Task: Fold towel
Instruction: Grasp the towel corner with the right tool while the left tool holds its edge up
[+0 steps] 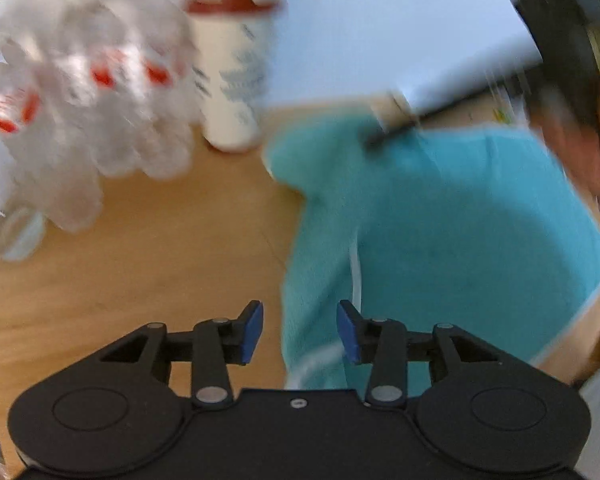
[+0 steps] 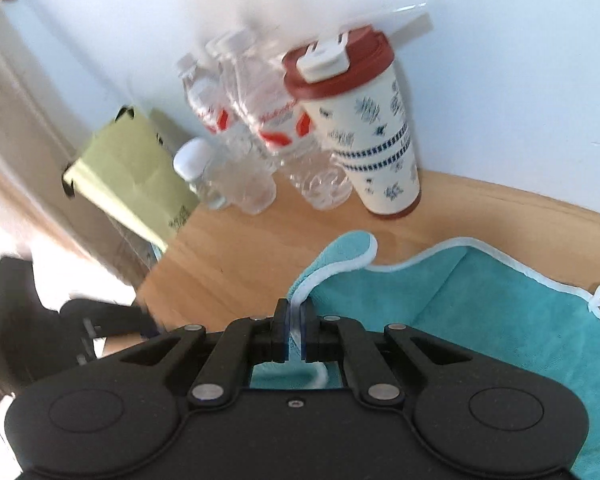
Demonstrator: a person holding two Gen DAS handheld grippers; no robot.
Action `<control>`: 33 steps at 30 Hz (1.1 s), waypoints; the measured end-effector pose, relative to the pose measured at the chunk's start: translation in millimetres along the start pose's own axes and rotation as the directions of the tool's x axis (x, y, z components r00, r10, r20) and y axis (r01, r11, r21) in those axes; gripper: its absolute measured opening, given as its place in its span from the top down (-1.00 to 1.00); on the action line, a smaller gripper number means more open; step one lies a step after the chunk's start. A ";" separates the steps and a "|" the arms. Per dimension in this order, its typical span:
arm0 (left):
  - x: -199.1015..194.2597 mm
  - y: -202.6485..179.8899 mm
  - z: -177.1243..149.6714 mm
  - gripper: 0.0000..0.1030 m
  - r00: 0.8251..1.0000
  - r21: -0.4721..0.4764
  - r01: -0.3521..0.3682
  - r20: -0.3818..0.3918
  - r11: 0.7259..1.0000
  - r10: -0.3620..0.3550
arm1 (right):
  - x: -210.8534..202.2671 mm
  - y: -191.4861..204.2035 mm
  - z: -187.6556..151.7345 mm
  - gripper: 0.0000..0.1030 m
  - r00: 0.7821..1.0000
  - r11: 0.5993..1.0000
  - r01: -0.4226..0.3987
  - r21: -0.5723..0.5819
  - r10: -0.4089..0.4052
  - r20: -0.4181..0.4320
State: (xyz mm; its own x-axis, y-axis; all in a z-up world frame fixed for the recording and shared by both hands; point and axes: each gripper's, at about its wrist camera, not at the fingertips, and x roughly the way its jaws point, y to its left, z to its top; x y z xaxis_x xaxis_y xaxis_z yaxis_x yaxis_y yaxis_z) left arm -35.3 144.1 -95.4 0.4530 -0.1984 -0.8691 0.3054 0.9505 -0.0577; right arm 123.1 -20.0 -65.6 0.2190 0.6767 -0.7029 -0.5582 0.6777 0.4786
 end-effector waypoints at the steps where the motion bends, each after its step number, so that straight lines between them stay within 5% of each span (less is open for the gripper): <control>1: 8.2 -6.6 -3.0 0.20 1.000 0.026 -0.002 -0.024 1.000 0.002 | 1.2 0.6 2.4 0.90 1.000 1.000 0.008 0.001 -0.008 -0.002; 8: 21.0 -26.5 -8.9 0.21 0.998 0.093 0.014 -0.055 0.996 -0.009 | 6.4 6.5 14.7 0.90 1.000 1.000 0.022 0.002 -0.022 -0.019; 11: 22.5 -23.4 -11.2 0.53 0.998 0.087 0.004 -0.058 0.996 0.001 | 7.5 11.4 16.3 0.90 0.999 1.000 0.026 -0.011 -0.026 -0.024; 15: 19.7 -8.3 -15.9 0.76 0.999 -0.019 0.024 -0.036 1.000 -0.025 | 8.9 15.1 18.8 0.90 0.999 1.000 0.012 -0.009 -0.013 -0.031; 21: -2.6 1.6 -27.1 0.83 0.999 -0.133 0.032 0.021 0.991 -0.029 | 11.9 26.8 26.0 0.90 0.998 0.999 -0.017 -0.031 0.016 -0.056; 27: -49.3 6.3 -52.5 0.84 0.991 -0.307 0.085 0.126 0.948 -0.048 | 24.1 53.6 33.4 0.91 0.993 0.992 -0.095 -0.080 0.089 -0.077; 33: -71.1 2.6 -87.1 0.85 0.990 -0.440 0.104 0.135 0.892 -0.049 | 47.9 82.7 40.2 0.91 0.984 0.981 -0.147 -0.125 0.131 -0.124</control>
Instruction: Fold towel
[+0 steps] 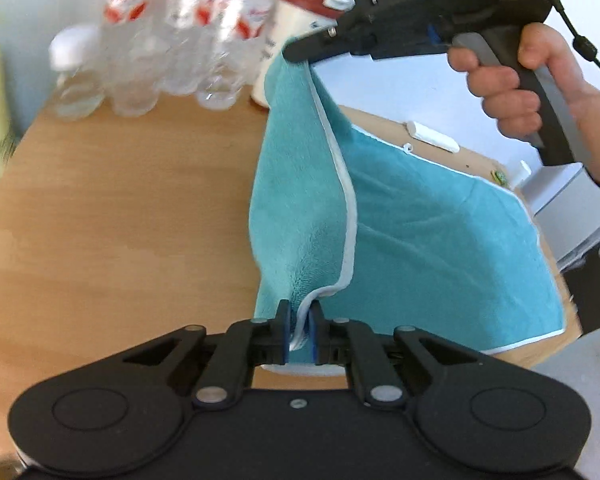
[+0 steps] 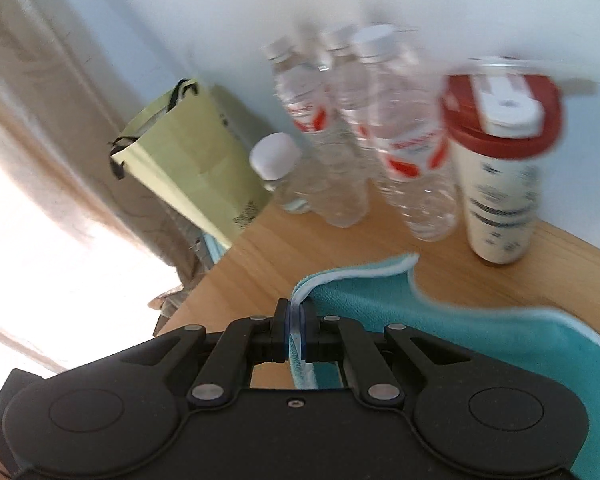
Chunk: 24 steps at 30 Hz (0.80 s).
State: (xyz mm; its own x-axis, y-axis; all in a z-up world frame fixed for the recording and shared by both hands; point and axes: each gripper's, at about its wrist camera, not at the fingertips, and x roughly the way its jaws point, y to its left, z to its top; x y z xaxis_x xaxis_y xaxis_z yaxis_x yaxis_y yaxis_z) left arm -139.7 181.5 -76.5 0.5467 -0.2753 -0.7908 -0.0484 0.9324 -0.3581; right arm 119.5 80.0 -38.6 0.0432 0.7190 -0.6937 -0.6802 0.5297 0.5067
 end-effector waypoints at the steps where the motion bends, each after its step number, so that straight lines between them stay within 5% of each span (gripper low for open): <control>1: -2.8 4.9 -5.3 0.85 1.000 -0.039 0.011 -0.003 0.999 -0.011 | 6.1 3.0 1.1 0.91 1.000 1.000 -0.004 -0.008 0.004 -0.010; 13: -35.8 48.1 -32.8 0.85 0.996 -0.332 0.036 0.092 0.943 -0.005 | 90.0 45.2 17.5 0.91 0.994 0.989 -0.049 -0.141 0.035 -0.100; 19: -31.0 85.8 -43.0 0.85 0.997 -0.404 -0.078 -0.009 0.911 0.081 | 142.4 58.7 11.6 0.79 0.985 0.987 -0.046 -0.153 0.019 -0.171; 22: -27.3 100.6 -47.7 0.85 0.989 -0.414 -0.148 -0.068 0.898 0.132 | 159.3 62.4 4.3 0.47 0.982 0.989 -0.026 -0.147 -0.002 -0.186; 24: -27.2 106.5 -48.1 0.85 0.982 -0.383 -0.187 -0.092 0.904 0.165 | 158.7 64.0 3.7 0.42 0.987 0.990 -0.028 -0.138 0.006 -0.158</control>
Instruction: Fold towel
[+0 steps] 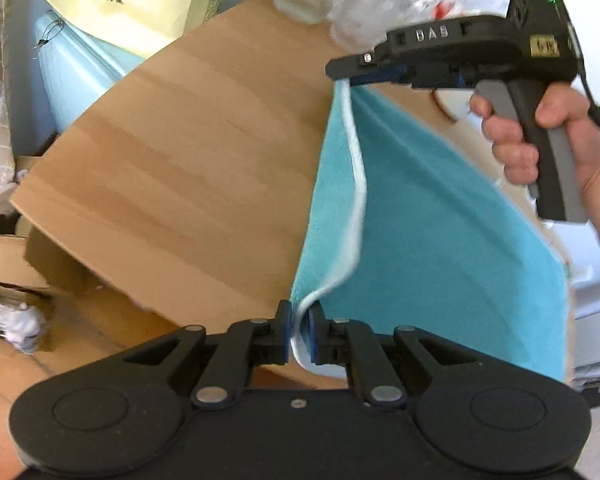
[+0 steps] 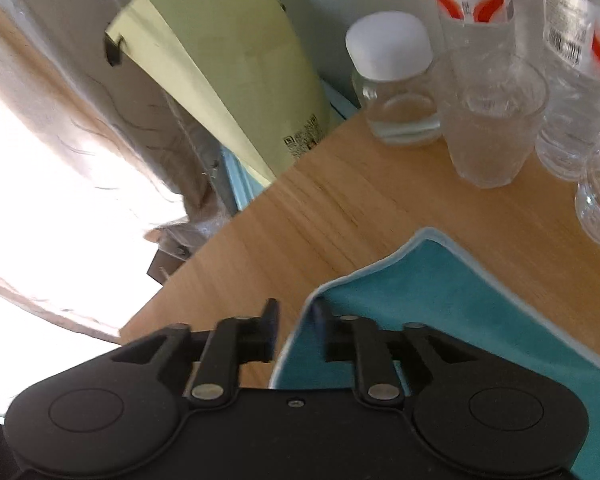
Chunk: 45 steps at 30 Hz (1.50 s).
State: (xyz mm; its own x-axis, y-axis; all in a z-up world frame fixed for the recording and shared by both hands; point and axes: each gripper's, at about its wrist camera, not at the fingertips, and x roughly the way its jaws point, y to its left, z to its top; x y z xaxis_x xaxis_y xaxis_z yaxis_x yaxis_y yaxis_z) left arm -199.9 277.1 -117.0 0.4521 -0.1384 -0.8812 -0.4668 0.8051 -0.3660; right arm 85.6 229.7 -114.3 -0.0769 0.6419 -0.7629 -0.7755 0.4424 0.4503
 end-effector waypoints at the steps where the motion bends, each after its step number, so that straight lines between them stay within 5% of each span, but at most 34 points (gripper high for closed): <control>1: 0.3 1.9 1.1 0.85 1.000 0.010 -0.013 -0.004 1.000 0.013 | -2.8 0.7 0.9 0.39 1.000 1.000 -0.006 -0.004 0.006 0.009; 10: -9.5 13.1 28.0 0.83 0.993 0.087 -0.120 0.031 0.989 0.118 | -70.3 -19.7 -2.4 0.31 0.979 0.983 0.183 -0.017 -0.180 0.099; 16: 2.6 -29.7 46.5 0.68 0.995 0.260 -0.080 0.074 0.962 0.062 | -122.3 -77.7 -66.5 0.31 0.889 0.889 0.450 0.080 -0.455 0.047; 18: 17.1 -55.1 50.5 0.68 0.998 0.354 -0.059 0.056 0.933 0.042 | -140.4 -112.4 -97.5 0.31 0.830 0.819 0.551 0.162 -0.557 -0.007; 21: 38.9 -83.1 48.9 0.68 0.999 0.465 -0.036 0.010 0.884 0.035 | -151.5 -135.5 -115.7 0.31 0.819 0.794 0.563 0.229 -0.574 -0.022; 23: 51.9 -90.6 46.5 0.68 0.998 0.487 -0.037 -0.021 0.873 0.055 | -151.5 -145.5 -121.9 0.32 0.825 0.795 0.549 0.258 -0.565 -0.017; 27: 63.7 -96.1 42.3 0.68 0.995 0.519 -0.065 -0.031 0.852 0.094 | -136.0 -157.6 -126.9 0.34 0.796 0.768 0.595 0.237 -0.605 -0.040; 30: 67.6 -102.0 42.9 0.69 0.990 0.547 -0.096 -0.035 0.832 0.137 | -137.9 -161.8 -120.1 0.34 0.805 0.772 0.584 0.249 -0.590 -0.059; 37: 67.9 -99.4 33.0 0.69 0.985 0.552 -0.149 0.013 0.821 0.170 | -142.3 -181.4 -110.4 0.26 0.780 0.749 0.615 0.244 -0.624 -0.050; 39: 69.3 -97.8 33.5 0.69 0.985 0.521 -0.156 0.017 0.839 0.173 | -142.0 -188.2 -103.0 0.26 0.753 0.721 0.647 0.248 -0.656 -0.057; 45: 68.1 -102.6 37.8 0.62 0.972 0.505 -0.217 0.028 0.835 0.235 | -169.1 -184.9 -106.9 0.29 0.764 0.721 0.629 0.292 -0.643 -0.057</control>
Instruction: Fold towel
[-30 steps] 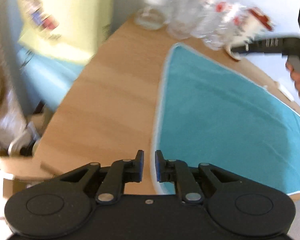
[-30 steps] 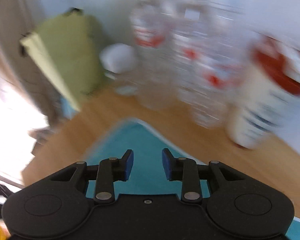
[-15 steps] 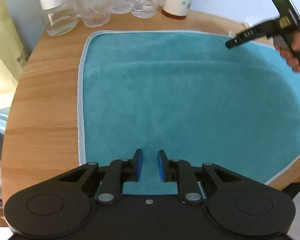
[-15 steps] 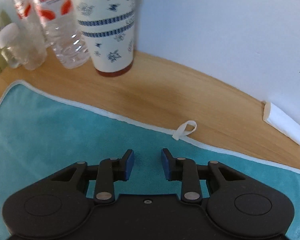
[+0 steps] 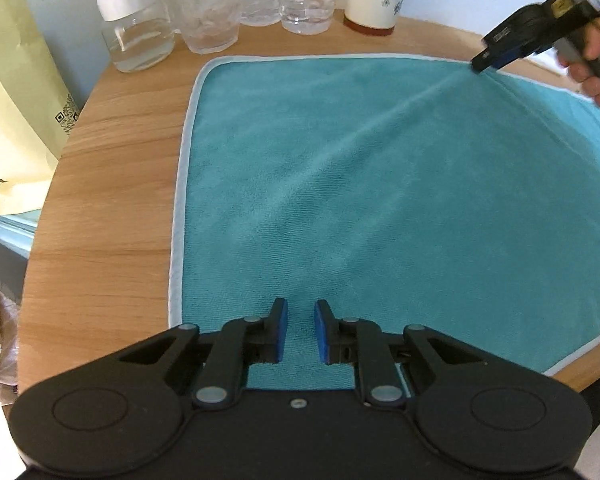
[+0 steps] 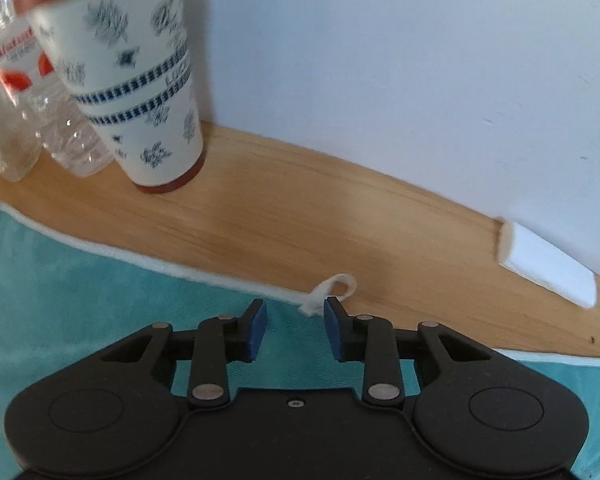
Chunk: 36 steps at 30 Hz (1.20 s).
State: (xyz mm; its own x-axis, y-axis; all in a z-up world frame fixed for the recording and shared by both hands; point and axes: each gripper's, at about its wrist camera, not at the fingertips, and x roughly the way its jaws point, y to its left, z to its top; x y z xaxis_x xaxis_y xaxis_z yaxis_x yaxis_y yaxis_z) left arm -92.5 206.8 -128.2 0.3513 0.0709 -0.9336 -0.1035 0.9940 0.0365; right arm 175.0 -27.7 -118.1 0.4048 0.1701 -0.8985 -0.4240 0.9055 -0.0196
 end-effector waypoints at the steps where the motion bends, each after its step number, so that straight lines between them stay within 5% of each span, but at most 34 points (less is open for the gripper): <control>1: -0.5 -0.1 1.6 0.47 1.000 -0.002 -0.016 0.000 1.000 0.016 | -7.1 -5.5 -4.0 0.29 1.000 1.000 0.004 0.003 -0.004 0.005; 3: -1.2 -0.8 6.0 0.20 0.998 -0.008 -0.053 0.023 0.999 0.053 | -28.4 -26.1 -19.0 0.28 1.000 1.000 0.011 0.026 -0.011 0.008; 9: -2.5 -18.3 20.8 0.20 0.999 0.066 0.008 0.048 0.998 -0.011 | -72.1 -93.8 -102.5 0.28 0.997 0.990 0.052 0.134 -0.044 -0.066; 15: 11.9 -36.0 32.3 0.20 1.000 0.144 0.015 0.013 0.989 -0.018 | -70.7 -125.8 -168.2 0.28 0.984 0.975 0.102 0.198 -0.069 -0.165; 20: 20.3 -39.5 36.6 0.15 1.000 0.168 0.001 0.014 0.986 -0.003 | -69.5 -136.4 -198.6 0.28 0.976 0.966 0.127 0.223 -0.082 -0.201; 24: 22.6 -34.9 39.9 -0.13 1.000 0.148 -0.011 -0.005 0.989 0.012 | -75.7 -150.2 -217.3 0.26 0.979 0.960 0.112 0.257 -0.063 -0.193; 28: 22.9 -35.4 41.5 -0.15 1.000 0.158 -0.020 -0.008 0.987 0.022 | -81.5 -162.7 -230.6 0.10 0.980 0.955 0.109 0.274 -0.057 -0.191; 36: 25.6 -28.7 45.3 -0.22 1.000 0.128 -0.007 -0.025 0.992 0.010 | -89.6 -171.2 -250.0 0.09 0.973 0.937 0.140 0.320 -0.070 -0.220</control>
State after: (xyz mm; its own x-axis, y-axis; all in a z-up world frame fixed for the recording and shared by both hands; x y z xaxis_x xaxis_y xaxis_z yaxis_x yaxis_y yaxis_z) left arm -38.4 183.9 -137.0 0.3269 0.0789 -0.9418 0.0140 0.9960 0.0883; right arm 8.8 -295.1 -143.9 0.2450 0.0162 -0.9694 -0.0816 0.9967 -0.0039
